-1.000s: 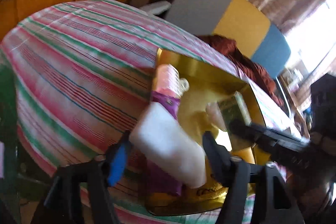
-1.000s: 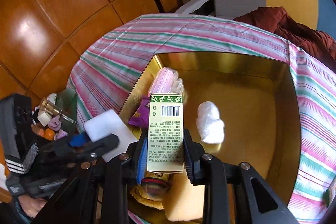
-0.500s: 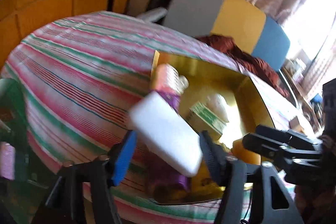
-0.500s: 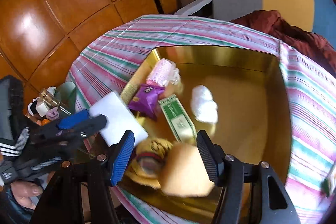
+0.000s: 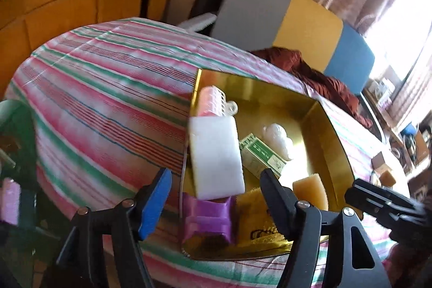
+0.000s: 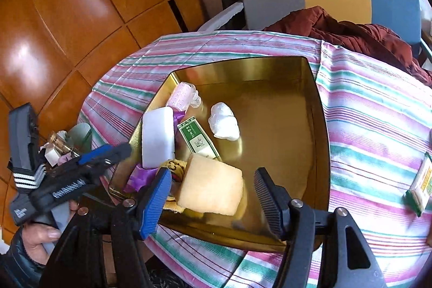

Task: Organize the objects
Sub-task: 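Carry both items over the gold tray and open both tools to release, then lift both open tools from the tray and reach toward the remaining items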

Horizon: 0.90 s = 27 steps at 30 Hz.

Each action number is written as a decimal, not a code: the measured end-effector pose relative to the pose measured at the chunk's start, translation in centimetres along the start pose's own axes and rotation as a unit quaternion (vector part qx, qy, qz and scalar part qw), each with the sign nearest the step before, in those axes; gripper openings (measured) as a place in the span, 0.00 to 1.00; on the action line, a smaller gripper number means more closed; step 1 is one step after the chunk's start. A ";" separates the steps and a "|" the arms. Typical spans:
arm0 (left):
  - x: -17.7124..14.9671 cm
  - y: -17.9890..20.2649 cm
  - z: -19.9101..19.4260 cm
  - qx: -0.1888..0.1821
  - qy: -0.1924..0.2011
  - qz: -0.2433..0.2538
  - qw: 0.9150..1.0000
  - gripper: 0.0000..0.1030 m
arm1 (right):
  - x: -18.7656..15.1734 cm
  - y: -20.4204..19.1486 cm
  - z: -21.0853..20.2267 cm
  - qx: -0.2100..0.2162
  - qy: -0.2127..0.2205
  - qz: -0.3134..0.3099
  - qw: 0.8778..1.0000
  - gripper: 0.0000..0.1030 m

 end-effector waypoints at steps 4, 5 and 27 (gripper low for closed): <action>0.5 1.0 -1.3 0.000 0.018 0.009 1.000 0.71 | -0.1 0.2 -1.0 -0.019 0.016 -0.007 1.000 0.74; 0.6 1.5 -1.7 -0.003 0.023 0.015 1.000 0.75 | 0.0 0.3 -1.3 -0.023 0.022 -0.010 0.999 0.76; -1.6 9.4 -4.5 -0.023 0.072 0.156 0.985 0.90 | -1.3 4.8 -5.3 -0.157 0.062 -0.044 0.985 0.84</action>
Point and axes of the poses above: each gripper's, at about its wrist camera, not at the fingertips, and z roughly the way its jaws point, y to its right, x to its top, the point moved 6 cm from there along z, roughly the way its jaws point, and after that the axes turned 14 degrees about y, right-handed, at the moved point
